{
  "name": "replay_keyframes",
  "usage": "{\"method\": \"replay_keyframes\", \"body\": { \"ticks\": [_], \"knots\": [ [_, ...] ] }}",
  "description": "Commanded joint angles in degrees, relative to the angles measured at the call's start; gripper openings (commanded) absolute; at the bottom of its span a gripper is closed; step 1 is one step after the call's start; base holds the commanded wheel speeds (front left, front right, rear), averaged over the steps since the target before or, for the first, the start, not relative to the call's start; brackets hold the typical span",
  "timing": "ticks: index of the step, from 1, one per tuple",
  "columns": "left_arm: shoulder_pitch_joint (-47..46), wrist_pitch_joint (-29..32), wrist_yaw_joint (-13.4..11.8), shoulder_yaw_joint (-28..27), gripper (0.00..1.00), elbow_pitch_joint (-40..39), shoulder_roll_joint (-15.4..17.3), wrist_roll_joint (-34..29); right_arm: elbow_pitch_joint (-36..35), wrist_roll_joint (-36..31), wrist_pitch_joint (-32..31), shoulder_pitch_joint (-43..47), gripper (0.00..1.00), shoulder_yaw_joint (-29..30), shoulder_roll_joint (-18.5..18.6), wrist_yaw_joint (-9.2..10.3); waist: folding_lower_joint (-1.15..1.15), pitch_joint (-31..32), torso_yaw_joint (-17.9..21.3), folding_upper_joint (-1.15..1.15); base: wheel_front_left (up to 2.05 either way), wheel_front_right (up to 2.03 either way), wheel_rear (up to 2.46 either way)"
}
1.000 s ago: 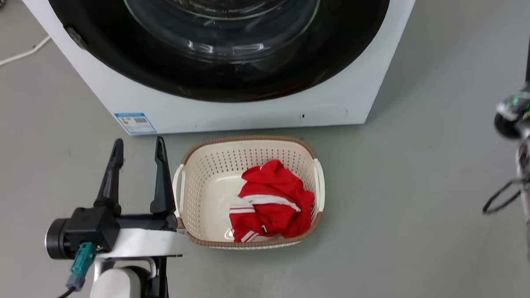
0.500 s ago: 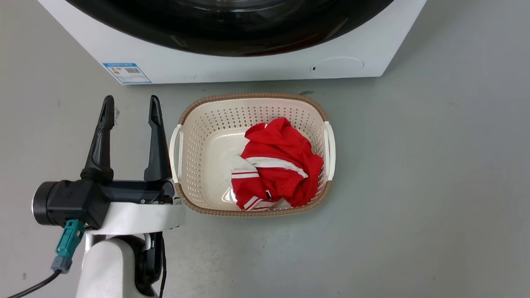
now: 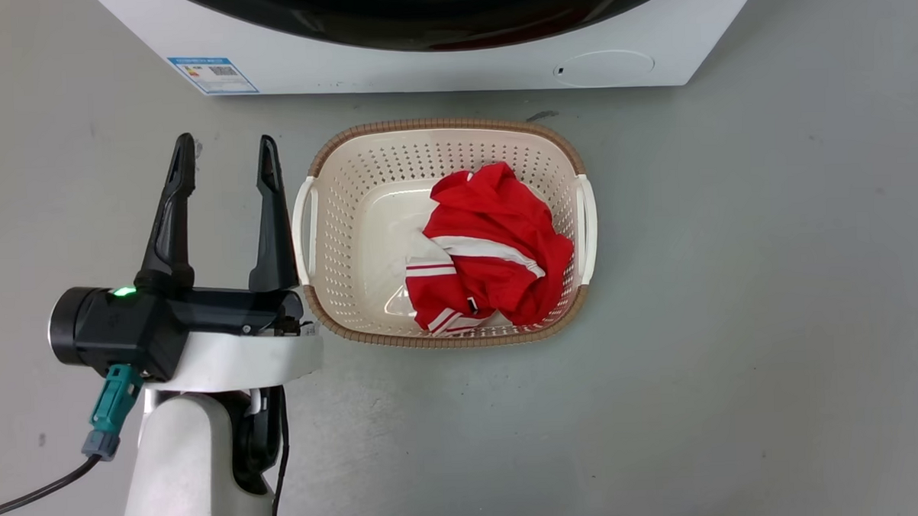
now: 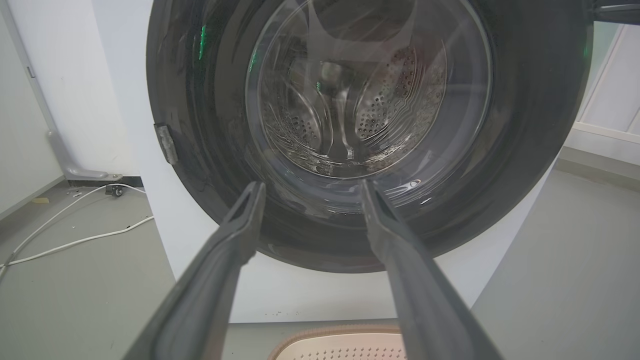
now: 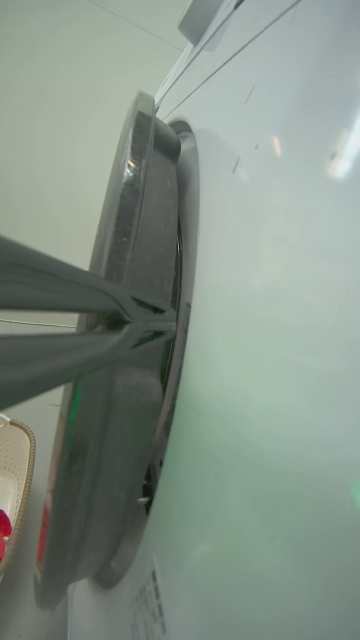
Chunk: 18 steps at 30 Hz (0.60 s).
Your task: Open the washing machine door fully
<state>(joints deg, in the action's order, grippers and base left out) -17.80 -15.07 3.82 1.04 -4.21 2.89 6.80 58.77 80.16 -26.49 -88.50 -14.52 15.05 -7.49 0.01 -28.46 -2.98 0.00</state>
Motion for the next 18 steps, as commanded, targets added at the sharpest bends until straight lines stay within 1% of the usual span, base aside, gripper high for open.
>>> {"method": "replay_keyframes", "body": {
  "ticks": [1, 4, 8, 14, 18],
  "knots": [
    [-0.64, -0.13, 0.03, 0.05, 1.0, -0.12, -0.04, -0.05, 0.59, -0.25, -0.41, -0.73, 0.0, -0.24, -0.53, 0.0, -0.01, -0.3, -0.2, 0.0, 0.0, 0.0, 0.0],
    [-0.87, -0.13, -0.21, 0.26, 1.0, 0.15, -0.05, 0.36, 2.39, -0.67, -1.91, -1.47, 0.0, -0.55, -1.18, 0.0, -0.01, -0.54, -0.31, 0.0, 0.0, 0.0, 0.0],
    [-1.21, -0.13, -0.38, 0.53, 1.0, 0.48, -0.04, 0.77, 3.66, 0.37, -4.83, -1.87, 0.0, -0.06, -2.26, 0.0, -0.01, -0.56, -0.42, 0.0, 0.0, 0.0, 0.0],
    [-1.13, -0.13, -0.74, 0.82, 1.0, 1.09, -0.03, 0.95, 3.29, 0.72, -9.55, 0.54, 0.0, -0.45, -1.97, 0.0, -0.01, 0.89, -0.45, 0.0, 0.0, 0.0, 0.0],
    [-0.25, -0.13, -0.8, 0.99, 1.0, 1.63, -0.04, 0.84, 1.99, 1.19, -13.43, 3.03, 0.0, -1.1, -2.47, 0.0, -0.01, 2.75, -0.36, 0.0, 0.0, 0.0, 0.0]
  ]
}}
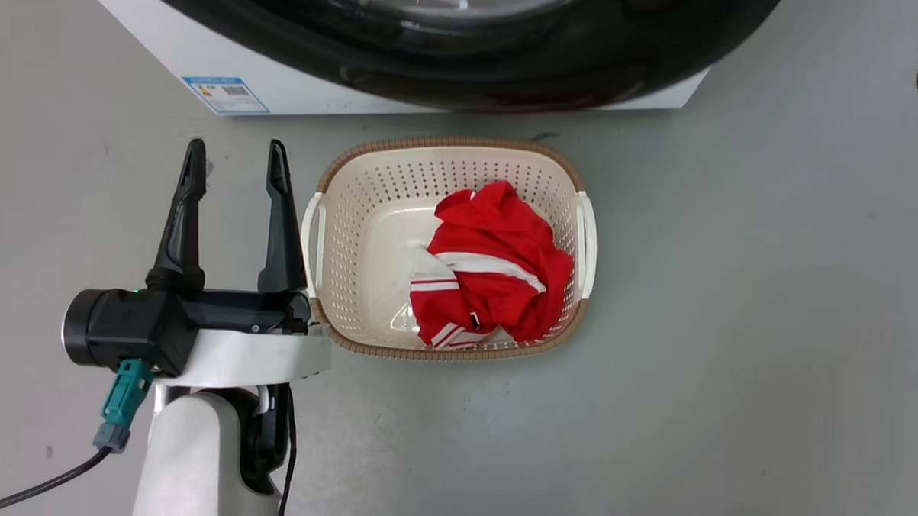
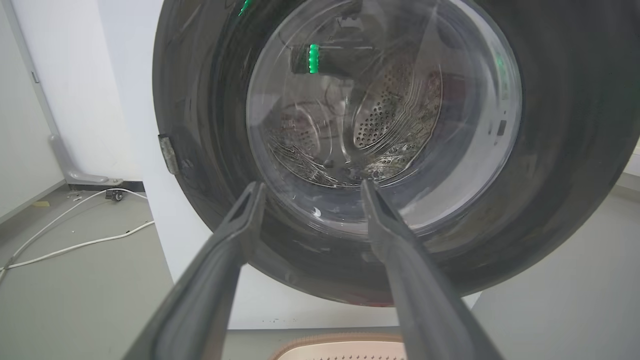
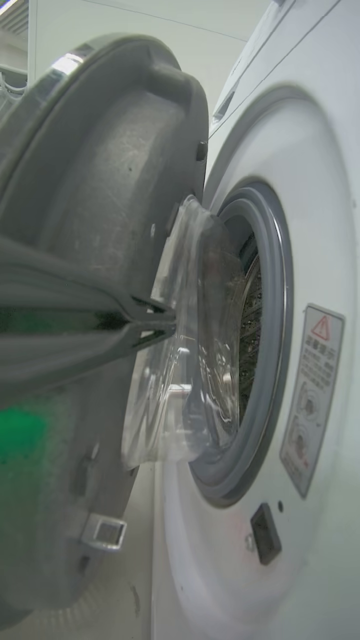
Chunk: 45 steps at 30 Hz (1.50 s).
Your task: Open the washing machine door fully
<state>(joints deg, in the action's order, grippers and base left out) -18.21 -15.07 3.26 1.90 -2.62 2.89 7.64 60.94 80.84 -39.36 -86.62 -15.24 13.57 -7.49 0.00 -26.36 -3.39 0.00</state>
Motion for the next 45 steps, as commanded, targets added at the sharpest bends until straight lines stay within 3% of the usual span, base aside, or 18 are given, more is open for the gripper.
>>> {"method": "replay_keyframes", "body": {
  "ticks": [1, 23, 45],
  "knots": [
    [0.46, -0.13, -0.23, 0.14, 1.0, 0.18, -0.03, -0.01, -0.68, 0.49, -1.48, 2.1, 0.0, -0.68, -1.22, -0.01, 0.0, 1.25, 0.07, 0.0, 0.0, 0.0, 0.0],
    [9.65, -0.13, -0.32, 1.02, 1.0, 3.57, -0.04, -0.8, -19.62, 5.3, -18.12, 27.5, 0.0, -5.79, -8.49, -0.01, 0.0, 15.02, 0.16, 0.0, 0.0, 0.0, 0.0],
    [11.72, -0.13, -1.17, 2.15, 1.0, 4.27, -0.04, 0.02, -32.95, 11.92, -15.59, 39.84, 0.0, -13.89, -10.88, -0.01, 0.0, 18.16, 0.05, 0.0, 0.0, 0.0, 0.0]
  ]
}}
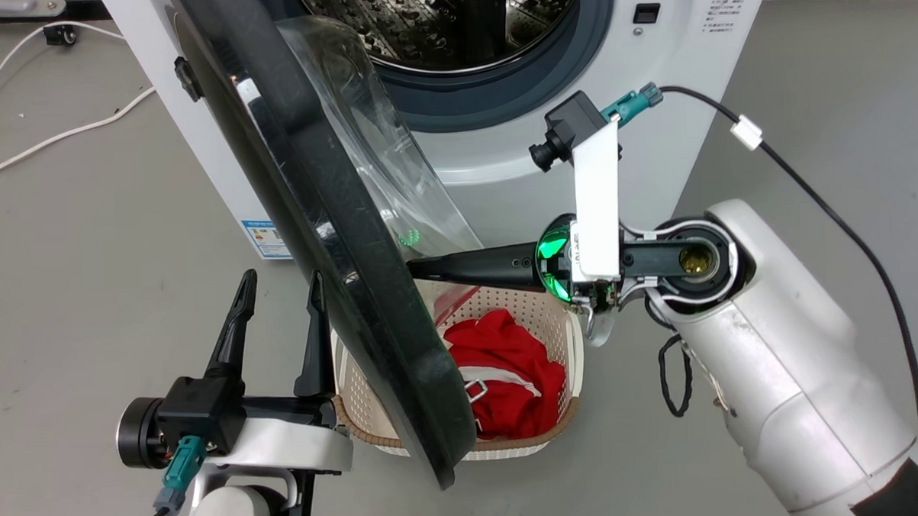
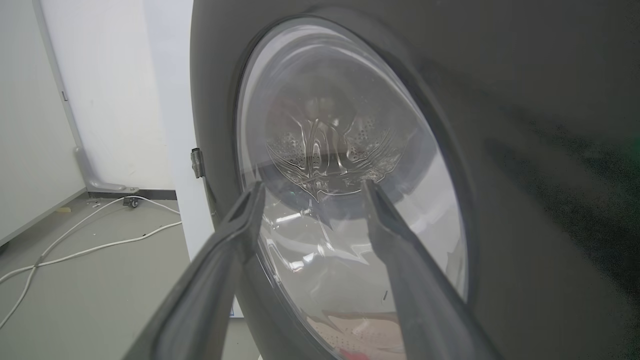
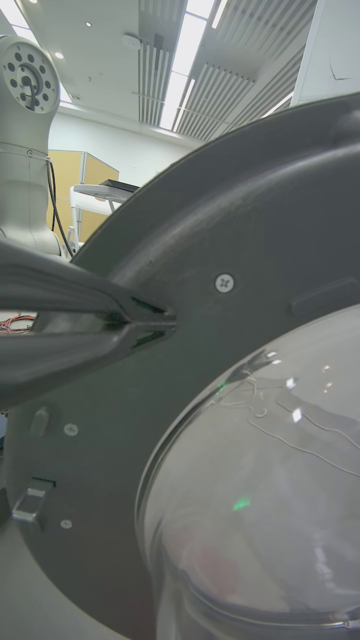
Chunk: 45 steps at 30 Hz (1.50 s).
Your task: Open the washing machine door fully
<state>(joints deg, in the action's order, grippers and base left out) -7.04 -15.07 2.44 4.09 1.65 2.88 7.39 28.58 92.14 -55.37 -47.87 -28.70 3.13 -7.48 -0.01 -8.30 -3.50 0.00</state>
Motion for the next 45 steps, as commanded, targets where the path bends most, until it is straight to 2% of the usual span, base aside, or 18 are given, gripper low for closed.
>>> {"method": "replay_keyframes", "body": {
  "ticks": [1, 4, 11, 15, 16, 17, 18, 19, 28, 33, 39, 45],
  "knots": [
    [0.65, -0.13, -0.4, -0.15, 1.0, -0.01, -0.03, 0.22, -1.04, 0.81, 1.38, 1.5, 0.0, -0.51, -0.42, -0.02, 0.01, 0.19, 0.33, 0.0, 0.0, 0.0, 0.0],
    [0.98, -0.13, -0.48, -0.37, 1.0, 0.14, -0.02, 0.03, -2.57, 1.04, 6.19, 3.15, 0.0, 0.71, -0.3, -0.02, 0.01, 0.75, 0.75, 0.0, 0.0, 0.0, 0.0],
    [2.08, -0.13, -0.44, -1.25, 1.0, 0.55, -0.02, -0.39, -5.03, -1.23, 24.3, 8.14, 0.0, 8.45, -0.22, -0.02, 0.01, 2.54, 1.69, 0.0, 0.0, 0.0, 0.0],
    [2.58, -0.13, -0.49, -1.47, 1.0, 0.6, -0.02, -0.44, -7.16, -1.68, 28.97, 11.5, 0.0, 11.37, 1.13, -0.02, 0.01, 3.19, 2.19, 0.0, 0.0, 0.0, 0.0],
    [2.83, -0.13, -0.47, -1.52, 1.0, 0.66, -0.03, -0.48, -7.9, -1.13, 30.29, 12.95, 0.09, 12.41, 1.13, -0.02, 0.01, 3.33, 2.33, 0.0, 0.0, 0.0, 0.0],
    [3.04, -0.13, -0.44, -1.64, 1.0, 0.72, -0.03, -0.51, -8.88, -1.16, 31.8, 14.23, 0.39, 13.47, 1.41, -0.02, 0.01, 3.49, 2.46, 0.0, 0.0, 0.0, 0.0],
    [3.26, -0.13, -0.42, -1.73, 1.0, 0.78, -0.02, -0.55, -9.93, -1.28, 33.46, 15.58, 0.75, 14.53, 1.62, -0.02, 0.01, 3.71, 2.6, 0.0, 0.0, 0.0, 0.0],
    [3.43, -0.13, -0.39, -1.83, 1.0, 0.78, -0.02, -0.55, -10.83, -1.08, 35.17, 17.16, 1.0, 15.7, 1.72, -0.02, 0.01, 3.84, 2.72, 0.0, 0.0, 0.0, 0.0],
    [4.83, -0.13, -0.31, -2.36, 1.0, 1.27, -0.02, -0.66, -19.06, -6.84, 50.47, 31.72, 1.0, 21.61, 1.8, -0.02, 0.01, 5.54, 3.5, 0.0, 0.0, 0.0, 0.0],
    [5.67, -0.13, -0.3, -2.63, 1.0, 1.5, -0.03, -0.99, -20.89, -15.55, 59.79, 38.29, 1.0, 23.75, 1.99, -0.02, 0.01, 6.65, 3.65, 0.0, 0.0, 0.0, 0.0],
    [6.17, -0.13, -0.13, -3.09, 1.0, 1.23, -0.02, -2.03, -21.89, -33.13, 68.25, 43.12, 1.0, 27.51, 2.73, -0.02, 0.01, 7.69, 3.77, 0.0, 0.0, 0.0, 0.0],
    [6.62, -0.13, 0.16, -3.69, 1.0, 0.64, -0.02, -3.15, -27.1, -63.2, 70.23, 45.21, 1.0, 34.0, 1.57, -0.02, 0.01, 7.93, 4.07, 0.0, 0.0, 0.0, 0.0]
  ]
}}
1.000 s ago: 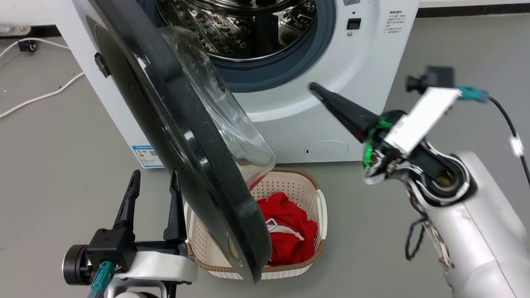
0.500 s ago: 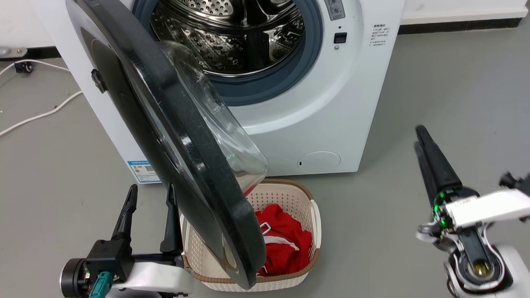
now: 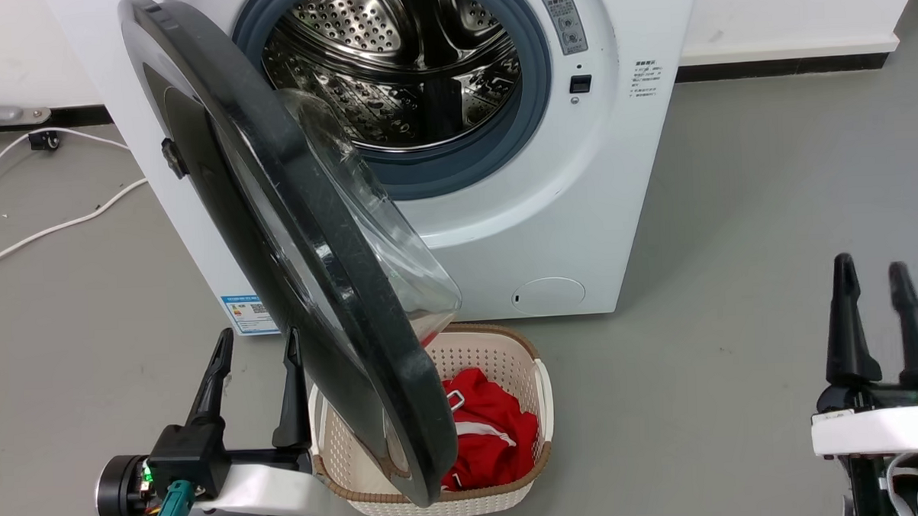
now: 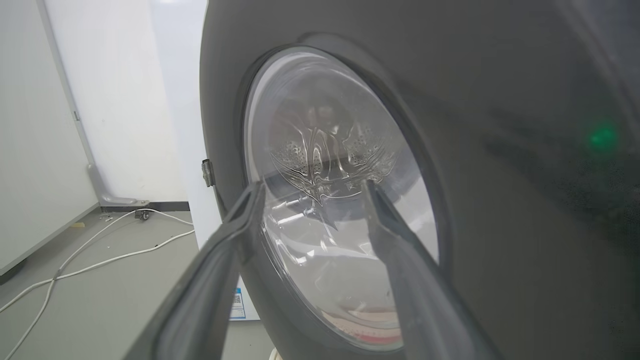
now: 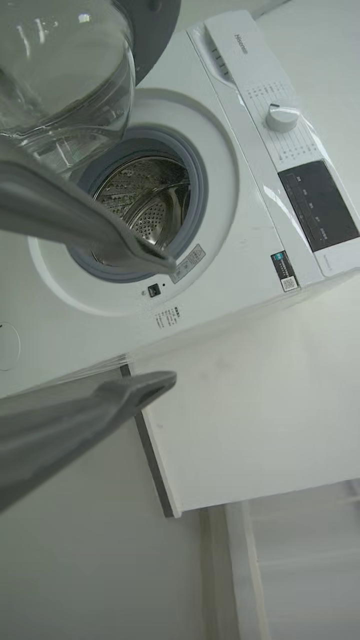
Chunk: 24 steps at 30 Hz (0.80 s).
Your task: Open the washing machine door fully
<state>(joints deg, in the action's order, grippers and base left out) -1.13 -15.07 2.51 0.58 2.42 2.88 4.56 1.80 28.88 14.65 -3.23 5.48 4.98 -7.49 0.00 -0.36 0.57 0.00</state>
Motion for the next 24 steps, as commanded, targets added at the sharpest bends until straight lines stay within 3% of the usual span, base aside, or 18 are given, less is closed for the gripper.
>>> {"method": "replay_keyframes", "body": {
  "ticks": [1, 5, 8, 24],
  "knots": [
    [0.7, -0.13, 0.2, -0.21, 1.0, -0.19, -0.02, -0.4, -1.81, -4.54, 0.29, 0.91, 1.0, 0.51, -0.82, 0.0, 0.0, -0.01, 0.0, 0.0, 0.0, 0.0, 0.0],
    [0.71, -0.13, 0.37, -0.45, 1.0, -0.43, -0.03, -0.82, -6.99, -20.51, 0.14, 2.74, 1.0, 0.82, -1.79, 0.0, 0.0, 0.07, -0.07, 0.0, 0.0, 0.0, 0.0],
    [0.58, -0.13, 0.47, -0.63, 1.0, -0.67, -0.02, -1.09, -9.45, -27.78, -0.56, 4.36, 1.0, 0.01, -2.15, 0.0, 0.0, -0.16, -0.11, 0.0, 0.0, 0.0, 0.0],
    [-0.22, -0.13, 0.89, -0.85, 1.0, -0.56, -0.02, -1.39, -4.13, -26.89, -0.41, 6.63, 1.0, -2.18, -2.16, 0.0, 0.0, -0.86, 0.23, 0.0, 0.0, 0.0, 0.0]
  ]
}}
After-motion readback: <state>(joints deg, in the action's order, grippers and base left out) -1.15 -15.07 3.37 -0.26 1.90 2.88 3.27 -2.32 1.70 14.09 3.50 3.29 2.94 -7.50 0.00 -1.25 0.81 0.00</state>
